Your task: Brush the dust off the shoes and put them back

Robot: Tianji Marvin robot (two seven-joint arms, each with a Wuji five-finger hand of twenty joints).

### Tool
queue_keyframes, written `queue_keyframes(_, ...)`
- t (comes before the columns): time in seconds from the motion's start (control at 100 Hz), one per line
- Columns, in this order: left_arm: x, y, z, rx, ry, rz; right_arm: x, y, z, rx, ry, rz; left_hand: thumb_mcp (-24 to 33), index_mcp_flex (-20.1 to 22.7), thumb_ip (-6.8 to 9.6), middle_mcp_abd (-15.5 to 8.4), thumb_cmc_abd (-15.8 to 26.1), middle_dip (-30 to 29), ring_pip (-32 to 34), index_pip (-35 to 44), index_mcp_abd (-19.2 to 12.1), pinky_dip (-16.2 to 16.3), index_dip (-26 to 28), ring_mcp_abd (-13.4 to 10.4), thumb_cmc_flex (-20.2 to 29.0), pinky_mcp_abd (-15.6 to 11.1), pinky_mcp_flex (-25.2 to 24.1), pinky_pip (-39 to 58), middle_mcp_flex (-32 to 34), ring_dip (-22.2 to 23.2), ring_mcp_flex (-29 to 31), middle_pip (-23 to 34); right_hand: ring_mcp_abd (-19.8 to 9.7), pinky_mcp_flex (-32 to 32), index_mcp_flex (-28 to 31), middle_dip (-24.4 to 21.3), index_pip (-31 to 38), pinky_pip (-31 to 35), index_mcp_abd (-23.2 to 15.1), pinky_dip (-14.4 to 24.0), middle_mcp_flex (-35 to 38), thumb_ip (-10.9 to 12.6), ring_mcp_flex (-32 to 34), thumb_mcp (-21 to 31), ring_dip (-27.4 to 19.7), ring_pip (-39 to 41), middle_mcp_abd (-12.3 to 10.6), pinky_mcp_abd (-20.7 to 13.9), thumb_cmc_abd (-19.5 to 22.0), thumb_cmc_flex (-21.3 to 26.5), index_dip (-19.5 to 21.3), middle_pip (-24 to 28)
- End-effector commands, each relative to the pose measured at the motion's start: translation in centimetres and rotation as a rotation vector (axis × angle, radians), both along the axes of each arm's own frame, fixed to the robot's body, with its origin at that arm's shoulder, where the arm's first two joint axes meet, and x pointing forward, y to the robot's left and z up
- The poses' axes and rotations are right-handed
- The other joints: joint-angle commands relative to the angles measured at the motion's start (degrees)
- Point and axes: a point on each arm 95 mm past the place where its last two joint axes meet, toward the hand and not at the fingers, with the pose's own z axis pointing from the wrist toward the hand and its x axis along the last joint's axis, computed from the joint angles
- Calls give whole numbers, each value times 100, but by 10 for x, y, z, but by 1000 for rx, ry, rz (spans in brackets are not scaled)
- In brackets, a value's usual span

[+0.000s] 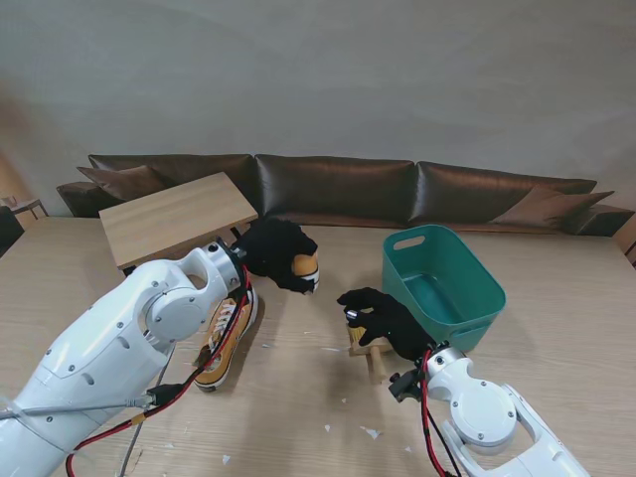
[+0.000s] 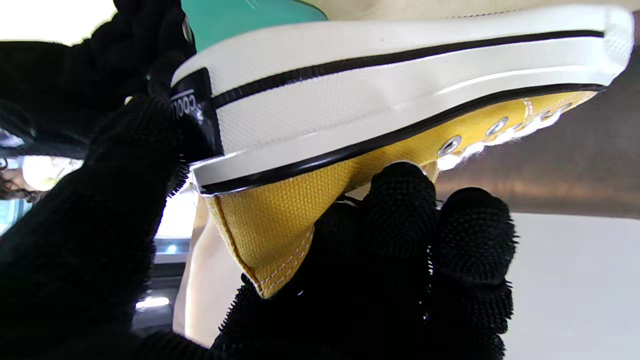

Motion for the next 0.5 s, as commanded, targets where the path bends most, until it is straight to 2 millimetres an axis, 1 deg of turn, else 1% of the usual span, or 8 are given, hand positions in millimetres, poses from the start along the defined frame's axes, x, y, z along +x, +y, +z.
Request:
queue_keyframes(0.0, -3, -3, -13, 20, 29, -15, -2, 3, -2, 3, 9, 16, 898, 594, 320, -780, 356, 100, -219, 3459, 187, 100, 718, -375, 1993, -28, -110, -40, -151, 120, 10, -134, 4, -1925, 110, -70, -7, -117, -3, 77, 108, -31, 88, 19, 73, 65, 71, 19, 100, 16, -143, 39)
queue_keyframes(0.2, -4, -10, -41, 27, 72, -33, -2, 3, -3, 6, 13, 13, 877, 581, 302, -731, 366, 113, -167, 3448, 238, 173, 746, -279, 2036, -14, -246, 12, -180, 160, -77, -112, 9, -1928, 115, -69, -4, -117, 0, 77, 114, -30, 85, 18, 73, 63, 76, 14, 101, 24, -141, 42)
queue_keyframes(0.28, -4, -13, -50, 24, 84, -38, -2, 3, -3, 7, 15, 12, 862, 571, 292, -707, 371, 116, -153, 3442, 272, 190, 755, -249, 2051, -4, -302, 20, -204, 167, -124, -107, 14, -1929, 123, -67, -2, -117, 0, 78, 116, -31, 88, 18, 74, 65, 78, 18, 108, 21, -140, 44)
queue_keyframes(0.39, -3, -18, -63, 15, 86, -53, -1, 3, -3, 7, 15, 10, 804, 562, 243, -639, 388, 65, -82, 3430, 317, 246, 776, -143, 2071, 34, -412, 75, -229, 188, -213, -111, 11, -1925, 131, -69, -1, -115, 5, 78, 116, -30, 94, 20, 75, 67, 88, 17, 104, 26, -140, 41)
queue_keyframes(0.49, -4, -23, -73, 14, 96, -62, -1, 3, -3, 9, 17, 9, 818, 562, 232, -615, 371, 34, -39, 3423, 332, 271, 782, -117, 2077, 36, -453, 110, -229, 188, -236, -88, 13, -1926, 130, -70, -5, -116, 4, 78, 126, -32, 104, 19, 77, 72, 87, 25, 106, 19, -142, 39)
